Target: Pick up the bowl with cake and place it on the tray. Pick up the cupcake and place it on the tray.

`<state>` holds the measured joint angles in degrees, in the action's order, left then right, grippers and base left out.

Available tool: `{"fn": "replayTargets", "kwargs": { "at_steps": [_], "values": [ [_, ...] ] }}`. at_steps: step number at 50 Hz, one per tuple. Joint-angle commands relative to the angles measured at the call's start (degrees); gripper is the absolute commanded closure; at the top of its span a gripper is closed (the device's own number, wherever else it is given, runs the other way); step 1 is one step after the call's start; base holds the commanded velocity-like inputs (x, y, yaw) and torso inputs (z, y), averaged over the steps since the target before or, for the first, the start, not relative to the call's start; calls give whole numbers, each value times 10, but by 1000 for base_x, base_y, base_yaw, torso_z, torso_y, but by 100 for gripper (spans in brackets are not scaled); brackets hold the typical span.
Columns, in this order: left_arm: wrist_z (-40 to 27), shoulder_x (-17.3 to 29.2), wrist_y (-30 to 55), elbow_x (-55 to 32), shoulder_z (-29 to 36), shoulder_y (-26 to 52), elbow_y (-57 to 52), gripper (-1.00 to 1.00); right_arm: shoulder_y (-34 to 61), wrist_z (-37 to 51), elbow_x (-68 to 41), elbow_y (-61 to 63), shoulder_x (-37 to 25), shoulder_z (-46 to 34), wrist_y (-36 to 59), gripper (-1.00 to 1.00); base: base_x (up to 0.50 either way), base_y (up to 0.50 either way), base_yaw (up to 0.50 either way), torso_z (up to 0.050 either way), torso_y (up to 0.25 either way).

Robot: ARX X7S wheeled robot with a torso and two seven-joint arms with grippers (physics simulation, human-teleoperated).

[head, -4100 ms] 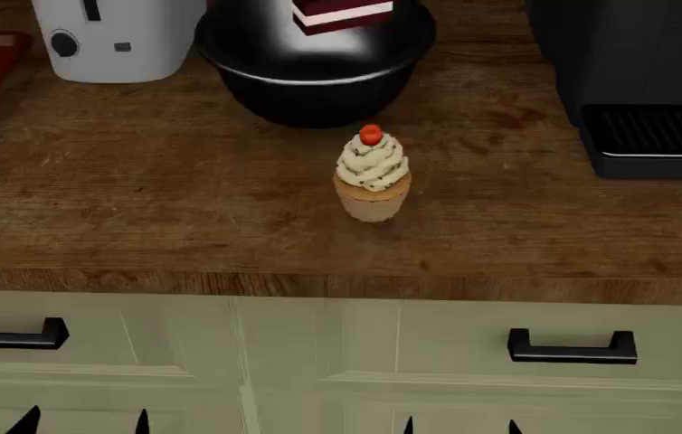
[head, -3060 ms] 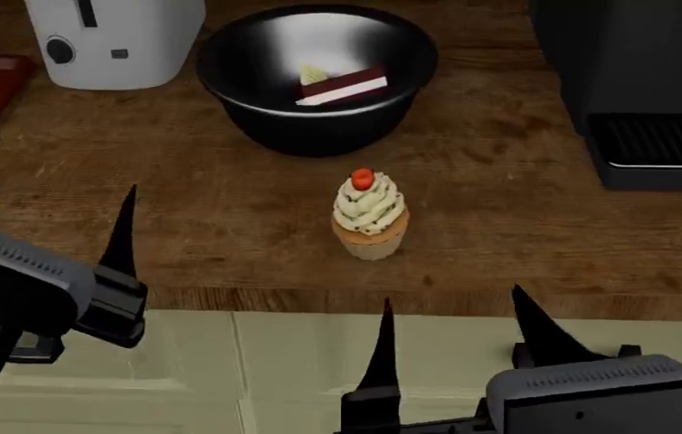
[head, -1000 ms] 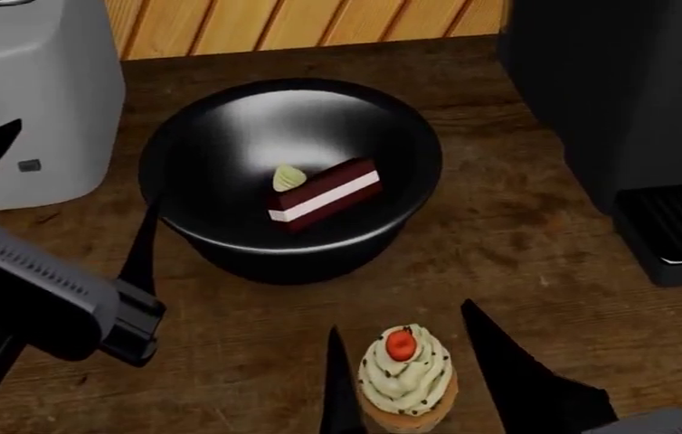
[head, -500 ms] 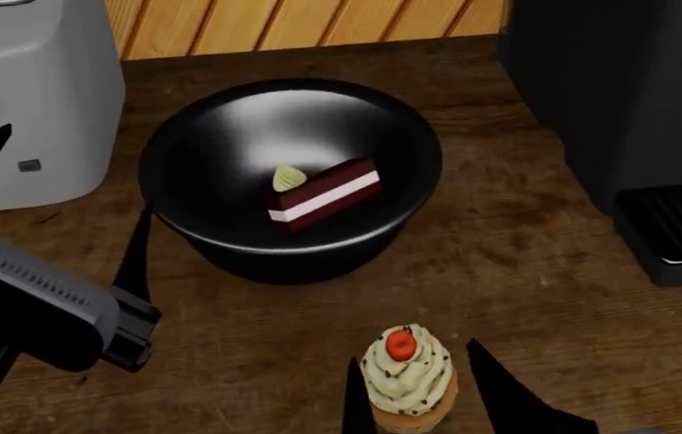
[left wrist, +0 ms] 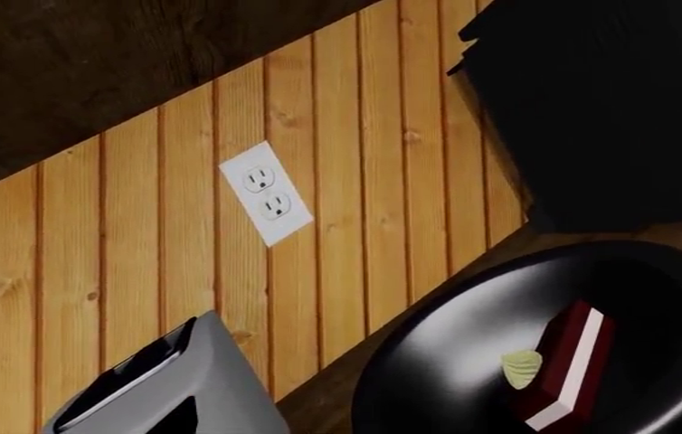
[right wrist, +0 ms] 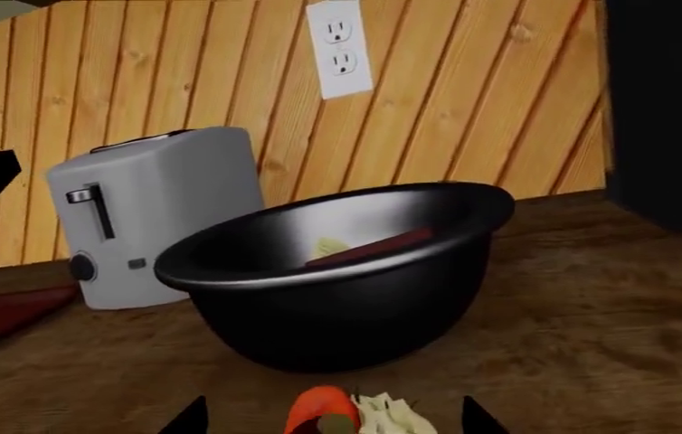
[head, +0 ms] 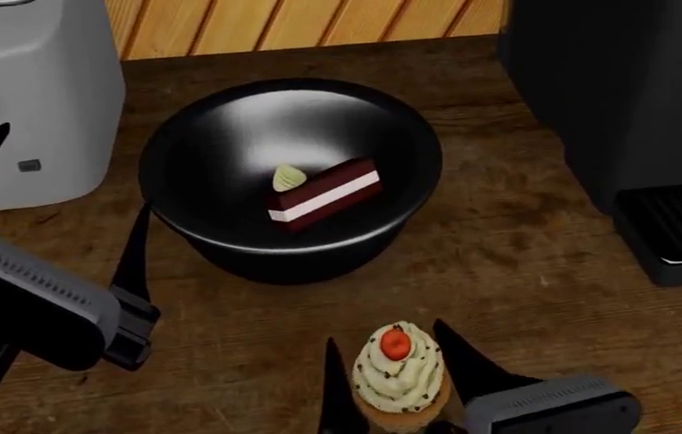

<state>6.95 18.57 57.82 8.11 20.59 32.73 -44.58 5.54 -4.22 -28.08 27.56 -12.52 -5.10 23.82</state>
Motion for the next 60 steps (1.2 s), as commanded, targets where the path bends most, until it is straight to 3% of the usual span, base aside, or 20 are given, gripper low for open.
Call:
{"fn": "replayTargets", "kwargs": {
  "at_steps": [1,21,22,33,44,51,55,56,58,60],
  "values": [
    [-4,2,-15,-3,-2,-7,13,-100,19,-4,4,-47,3,-3,-12,-100,0,0,0,0,0],
    [-3,0,-5,-8,-3,-9,-3,-100,-14,-21,28,-109,-18,-22,-30,-100,1,0,0,0,0],
    [-3,1,-5,-8,-4,-8,-4,-100,-14,-22,24,-107,-18,-22,-29,100,0,0,0,0,0],
    [-3,-1,1,-8,3,-1,-6,-100,-23,-5,2,-52,-31,-1,-17,100,0,0,0,0,0],
    [3,-12,66,-2,17,39,-59,-100,-85,56,-48,147,-71,78,4,100,0,0,0,0,0],
    [8,-14,125,8,49,86,-101,-100,-128,78,-79,223,-90,129,5,100,0,0,0,0,0],
    [21,12,175,17,102,128,-143,-100,-134,78,-87,226,-93,140,0,100,0,0,0,0,0],
    [31,13,189,15,109,138,-151,-100,-131,79,-88,225,-95,139,3,100,0,0,0,0,0],
    [129,-6,198,106,148,161,-154,-100,-127,85,-96,227,-98,145,9,100,0,0,0,0,0],
    [301,-66,202,278,202,165,-154,-100,-126,86,-98,229,-99,146,8,100,0,0,0,0,0]
  ]
}}
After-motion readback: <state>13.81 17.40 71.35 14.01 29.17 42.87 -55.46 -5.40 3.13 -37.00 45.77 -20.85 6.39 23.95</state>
